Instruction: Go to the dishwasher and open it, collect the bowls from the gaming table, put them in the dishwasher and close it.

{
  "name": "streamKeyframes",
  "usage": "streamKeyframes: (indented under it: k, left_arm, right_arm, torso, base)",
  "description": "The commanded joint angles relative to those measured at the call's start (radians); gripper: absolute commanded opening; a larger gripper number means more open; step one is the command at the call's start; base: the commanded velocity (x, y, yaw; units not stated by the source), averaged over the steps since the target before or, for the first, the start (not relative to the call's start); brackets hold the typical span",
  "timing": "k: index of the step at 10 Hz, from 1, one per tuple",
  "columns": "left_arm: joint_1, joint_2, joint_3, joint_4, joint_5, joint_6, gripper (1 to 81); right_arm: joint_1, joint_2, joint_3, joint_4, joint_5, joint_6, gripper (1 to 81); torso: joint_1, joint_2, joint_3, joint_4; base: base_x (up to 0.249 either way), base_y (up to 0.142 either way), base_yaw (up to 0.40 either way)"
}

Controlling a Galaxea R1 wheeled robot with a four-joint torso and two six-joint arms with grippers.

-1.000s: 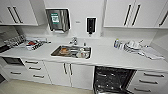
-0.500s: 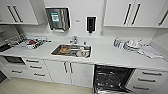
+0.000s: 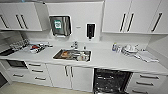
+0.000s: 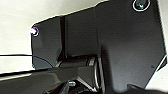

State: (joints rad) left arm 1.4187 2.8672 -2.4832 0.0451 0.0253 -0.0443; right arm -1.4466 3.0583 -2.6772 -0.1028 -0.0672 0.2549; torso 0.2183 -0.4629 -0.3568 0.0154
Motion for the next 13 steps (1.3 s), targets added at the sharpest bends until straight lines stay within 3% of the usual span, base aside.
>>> streamKeyframes:
  k: [1, 2, 3, 4, 7, 8, 10, 11, 13]
  left_arm:
    - [-0.036, -0.008, 0.004, -0.002, 0.061, 0.009, 81.1]
    - [-0.036, -0.008, 0.004, -0.002, 0.061, 0.009, 81.1]
    - [-0.036, -0.009, 0.004, -0.004, 0.061, 0.009, 81.1]
    - [-0.034, -0.009, 0.004, -0.002, 0.061, 0.009, 81.1]
    - [-0.034, -0.009, 0.003, -0.004, 0.061, 0.009, 81.1]
    - [-0.034, -0.008, 0.001, -0.004, 0.061, 0.009, 81.1]
    - [-0.034, -0.009, 0.003, -0.004, 0.061, 0.009, 81.1]
    - [-0.034, -0.009, 0.003, -0.004, 0.061, 0.009, 81.1]
    - [-0.034, -0.011, 0.003, -0.004, 0.061, 0.009, 81.1]
  right_arm:
    - [0.039, 0.004, 0.007, -0.008, -0.057, 0.001, 81.1]
    - [0.041, 0.004, 0.007, -0.008, -0.057, 0.001, 81.1]
    - [0.041, 0.004, 0.007, -0.006, -0.057, 0.001, 81.1]
    - [0.041, 0.004, 0.007, -0.008, -0.057, 0.001, 81.1]
    - [0.042, 0.004, 0.005, -0.006, -0.057, 0.001, 81.1]
    - [0.042, 0.004, 0.004, -0.006, -0.055, 0.001, 81.1]
    - [0.044, 0.003, 0.004, -0.006, -0.055, 0.001, 81.1]
    - [0.044, 0.003, 0.004, -0.006, -0.055, 0.001, 81.1]
    - [0.044, 0.003, 0.004, -0.006, -0.055, 0.001, 81.1]
  torso:
    - [-0.061, 0.095, 0.06, 0.0]
    - [-0.084, 0.13, 0.08, 0.0]
    - [-0.107, 0.165, 0.079, 0.0]
    - [-0.13, 0.2, 0.05, 0.0]
    - [-0.198, 0.303, 0.067, 0.0]
    - [-0.218, 0.336, 0.167, 0.0]
    - [-0.218, 0.386, 0.185, 0.0]
    - [-0.194, 0.312, 0.212, 0.0]
    - [-0.204, 0.371, 0.271, 0.0]
  base:
    - [0.0, 0.0, 0.0]
    - [0.0, 0.0, 0.0]
    - [0.0, 0.0, 0.0]
    - [0.0, 0.0, 0.0]
    - [0.0, 0.0, 0.0]
    - [0.0, 0.0, 0.0]
    - [0.0, 0.0, 0.0]
    - [0.0, 0.0, 0.0]
    - [0.0, 0.0, 0.0]
